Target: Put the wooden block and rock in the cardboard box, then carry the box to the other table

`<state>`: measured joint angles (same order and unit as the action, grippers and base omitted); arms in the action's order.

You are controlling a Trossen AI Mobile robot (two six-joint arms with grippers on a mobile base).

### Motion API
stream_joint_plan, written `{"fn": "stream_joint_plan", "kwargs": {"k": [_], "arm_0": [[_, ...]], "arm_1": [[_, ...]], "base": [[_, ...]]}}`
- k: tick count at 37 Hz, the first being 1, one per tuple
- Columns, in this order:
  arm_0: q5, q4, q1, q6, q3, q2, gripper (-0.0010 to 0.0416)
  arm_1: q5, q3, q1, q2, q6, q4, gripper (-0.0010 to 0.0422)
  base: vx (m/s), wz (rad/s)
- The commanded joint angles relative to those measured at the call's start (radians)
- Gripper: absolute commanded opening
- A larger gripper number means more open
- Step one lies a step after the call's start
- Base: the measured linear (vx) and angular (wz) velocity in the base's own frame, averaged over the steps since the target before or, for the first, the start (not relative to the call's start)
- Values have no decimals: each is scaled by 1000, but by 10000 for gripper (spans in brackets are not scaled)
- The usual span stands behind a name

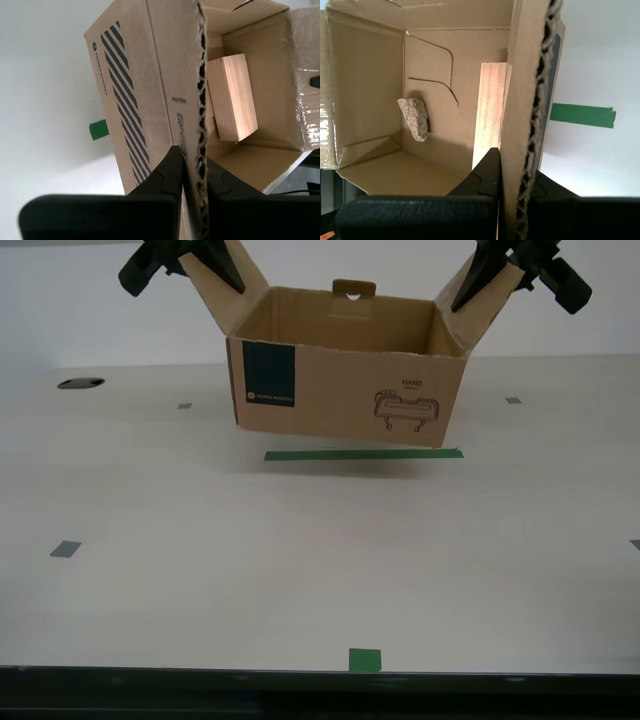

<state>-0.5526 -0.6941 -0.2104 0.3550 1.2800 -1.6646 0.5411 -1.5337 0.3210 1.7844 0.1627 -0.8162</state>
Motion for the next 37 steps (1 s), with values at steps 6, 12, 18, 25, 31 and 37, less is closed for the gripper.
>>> {"fn": "stream_joint_plan", "kwargs": {"k": [6,12,18,25,31,37], "arm_0": [[-8,-31,-1,2,2,82,-1],[-8,-51,0,5,2,128,-1],[-8,-83,0,9,0,140,-1],[-7,-95,0,7,6,140,-1],[-7,-92,0,6,9,140,-1],[-7,-91,0,3,8,140,-1]], "arm_1": [[21,-2,2,-31,3,-6,-2],[22,-2,5,-47,4,-17,-2],[35,-2,15,-65,6,-38,-2],[35,-1,27,-99,19,-55,-2],[34,28,35,-128,33,-54,-2],[24,98,59,-168,72,-17,-2]], "base": [[0,0],[0,0],[0,0],[-2,0],[-15,4],[-20,-6]]}}
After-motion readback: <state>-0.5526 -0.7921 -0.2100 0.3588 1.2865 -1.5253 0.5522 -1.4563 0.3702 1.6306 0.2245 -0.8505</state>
